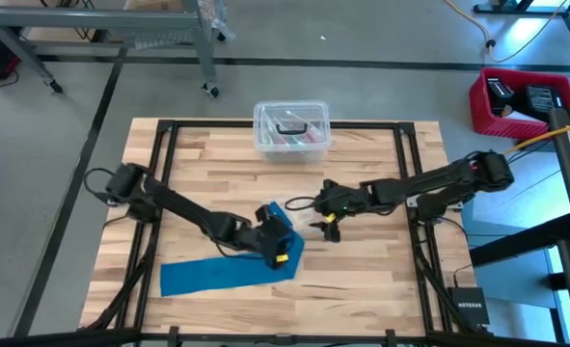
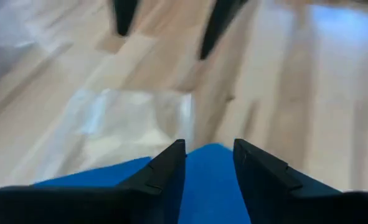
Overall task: Roll bandage
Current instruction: Roll the blue bandage
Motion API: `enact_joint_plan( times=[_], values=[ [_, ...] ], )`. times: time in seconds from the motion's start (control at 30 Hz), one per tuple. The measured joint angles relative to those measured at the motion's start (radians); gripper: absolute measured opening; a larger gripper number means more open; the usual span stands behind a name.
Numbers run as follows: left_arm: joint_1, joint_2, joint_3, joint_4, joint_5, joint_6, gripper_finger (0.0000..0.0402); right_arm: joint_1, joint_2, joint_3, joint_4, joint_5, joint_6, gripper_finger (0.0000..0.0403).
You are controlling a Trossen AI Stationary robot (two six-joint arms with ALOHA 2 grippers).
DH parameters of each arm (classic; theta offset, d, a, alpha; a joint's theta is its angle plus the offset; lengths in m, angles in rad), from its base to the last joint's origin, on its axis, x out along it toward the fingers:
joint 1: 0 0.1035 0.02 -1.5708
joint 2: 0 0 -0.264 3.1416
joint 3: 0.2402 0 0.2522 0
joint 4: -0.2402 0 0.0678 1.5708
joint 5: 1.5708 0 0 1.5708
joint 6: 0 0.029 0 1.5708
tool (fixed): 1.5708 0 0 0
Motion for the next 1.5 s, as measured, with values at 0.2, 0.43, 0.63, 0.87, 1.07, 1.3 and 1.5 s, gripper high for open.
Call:
enact_joint_plan(
  times=[0.2, 0.43, 0.63, 0.87, 1.07, 1.3, 1.5],
  values=[
    [-0.032, 0.085, 0.099, -0.121, -0.148, -0.119, 0.0127, -0.001, 0.037, -0.150, 0.234, 0.013, -0.024, 0.0296],
    [-0.031, 0.120, 0.101, -0.123, -0.156, -0.219, 0.0127, -0.001, 0.161, -0.207, 0.512, 0.035, -0.048, 0.0296],
    [-0.057, 0.148, 0.098, -0.123, -0.152, -0.257, 0.0127, -0.001, 0.298, -0.174, 0.655, 0.033, -0.109, 0.0296],
    [-0.097, 0.150, 0.098, -0.238, -0.155, -0.350, 0.0127, -0.001, 0.361, -0.124, 0.642, 0.032, -0.184, 0.0296],
    [-0.087, 0.150, 0.064, -0.271, -0.162, -0.412, 0.0127, -0.001, 0.379, -0.119, 0.680, 0.027, -0.184, 0.0296],
    [-0.089, 0.146, 0.055, -0.403, -0.161, -0.461, 0.0127, 0.018, 0.471, -0.077, 0.724, 0.010, -0.110, 0.0296],
    [-0.089, 0.086, 0.054, -0.467, -0.162, -0.485, 0.0127, 0.049, 0.550, 0.017, 0.720, 0.030, -0.088, 0.0296]
  ],
)
